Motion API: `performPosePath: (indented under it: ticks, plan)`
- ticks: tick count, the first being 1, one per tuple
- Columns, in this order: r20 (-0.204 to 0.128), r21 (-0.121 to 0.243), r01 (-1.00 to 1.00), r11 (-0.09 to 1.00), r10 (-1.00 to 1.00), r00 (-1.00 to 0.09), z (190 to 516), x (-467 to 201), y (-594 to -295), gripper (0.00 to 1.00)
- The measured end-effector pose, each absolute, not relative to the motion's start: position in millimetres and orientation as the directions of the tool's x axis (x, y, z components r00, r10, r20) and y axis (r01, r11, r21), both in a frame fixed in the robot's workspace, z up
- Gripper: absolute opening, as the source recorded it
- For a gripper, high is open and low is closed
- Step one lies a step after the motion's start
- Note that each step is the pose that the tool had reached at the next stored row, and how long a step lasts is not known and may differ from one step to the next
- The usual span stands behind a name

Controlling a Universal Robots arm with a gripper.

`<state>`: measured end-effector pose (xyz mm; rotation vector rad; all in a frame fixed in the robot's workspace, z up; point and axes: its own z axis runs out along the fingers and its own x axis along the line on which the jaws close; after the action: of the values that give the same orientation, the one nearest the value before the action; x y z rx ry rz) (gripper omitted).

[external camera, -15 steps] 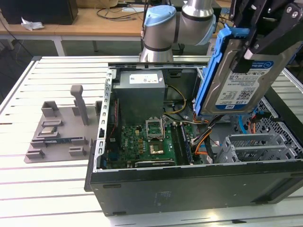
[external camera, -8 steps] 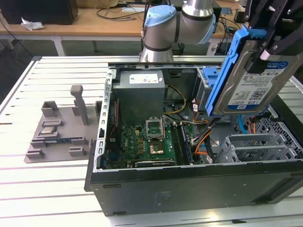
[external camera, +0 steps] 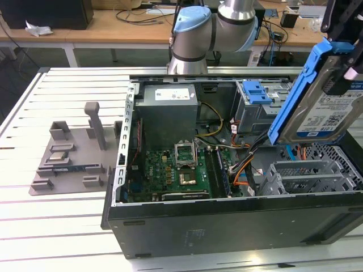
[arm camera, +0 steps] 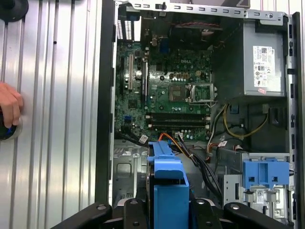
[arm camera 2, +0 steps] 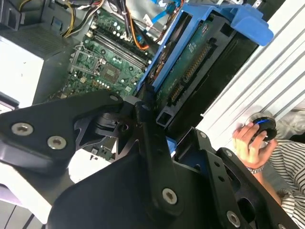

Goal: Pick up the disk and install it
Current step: 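Pick up the disk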

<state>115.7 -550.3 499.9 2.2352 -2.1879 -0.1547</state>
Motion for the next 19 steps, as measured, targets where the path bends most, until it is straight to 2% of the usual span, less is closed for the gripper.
performPosePath:
  ticks: [19]
  plan:
    - [-0.063, 0.077, -0.997, -0.024, -0.998, 0.019, 473, 142, -569, 0.37]
